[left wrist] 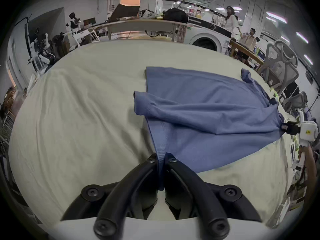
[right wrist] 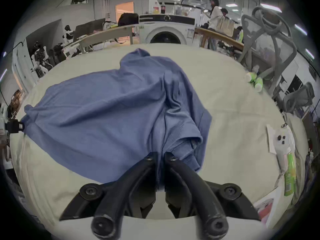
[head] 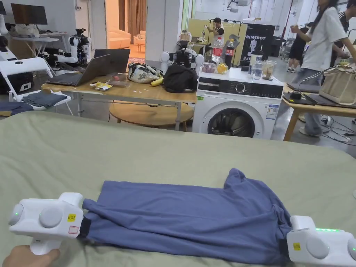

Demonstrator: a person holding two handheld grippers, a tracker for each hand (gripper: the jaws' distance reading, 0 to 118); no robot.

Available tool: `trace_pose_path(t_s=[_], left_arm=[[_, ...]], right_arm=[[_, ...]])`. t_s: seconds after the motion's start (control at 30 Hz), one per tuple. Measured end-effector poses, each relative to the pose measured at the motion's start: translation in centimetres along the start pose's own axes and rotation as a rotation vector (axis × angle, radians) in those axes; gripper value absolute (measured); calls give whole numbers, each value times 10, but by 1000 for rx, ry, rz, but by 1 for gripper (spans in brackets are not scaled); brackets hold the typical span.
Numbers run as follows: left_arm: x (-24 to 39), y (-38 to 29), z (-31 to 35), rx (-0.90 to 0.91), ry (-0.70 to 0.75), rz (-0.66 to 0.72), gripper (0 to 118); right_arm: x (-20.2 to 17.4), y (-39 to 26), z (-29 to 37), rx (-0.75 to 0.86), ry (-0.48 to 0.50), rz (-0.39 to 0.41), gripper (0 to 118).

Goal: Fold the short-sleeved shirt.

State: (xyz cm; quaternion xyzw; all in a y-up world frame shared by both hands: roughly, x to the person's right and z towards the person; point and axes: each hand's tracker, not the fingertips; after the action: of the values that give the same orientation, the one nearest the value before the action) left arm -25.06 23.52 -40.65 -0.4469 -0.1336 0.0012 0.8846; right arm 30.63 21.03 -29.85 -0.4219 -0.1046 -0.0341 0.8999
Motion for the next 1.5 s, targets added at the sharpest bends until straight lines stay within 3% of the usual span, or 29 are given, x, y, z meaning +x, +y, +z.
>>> trace_pose_path(t_s=[0.23,0.43,0.57,0.7,0.93,1.0,1.1,1.13,1.2,1.4,1.47,1.5], left_arm=[[-1,3,50,58,-15,-15,0],[-22,-48,68,-7,-24,-3,0],[-27,-91,65,-63,-12,-23,0],[-26,-118,54,-98,-13,16,0],[-27,-114,37,-100,16,38,0],[-25,-109,41,-105,14,45,0],[-18,-96,56,-34,27,12,35],[-15,-90,62,4,28,13,42],[-7,-84,74,112,7,14,43],[25,-67,101,425,70,-48,43],[34,-67,103,520,106,-49,38],[38,-67,103,547,113,-50,23]], right_arm=[[-5,0,58,52,-17,32,3],[-13,-56,87,-24,-33,56,3],[-20,-100,88,-66,-54,90,3],[-18,-122,69,-93,-66,69,3],[-31,-122,58,-83,-115,84,4],[-32,-117,65,-76,-115,95,14],[-36,-101,83,24,-149,52,54],[-35,-95,92,62,-130,20,61],[-39,-79,103,142,-101,-28,60],[-70,-52,120,425,-74,-54,57],[-80,-47,120,477,-68,-73,21],[-85,-44,119,493,-55,-80,6]])
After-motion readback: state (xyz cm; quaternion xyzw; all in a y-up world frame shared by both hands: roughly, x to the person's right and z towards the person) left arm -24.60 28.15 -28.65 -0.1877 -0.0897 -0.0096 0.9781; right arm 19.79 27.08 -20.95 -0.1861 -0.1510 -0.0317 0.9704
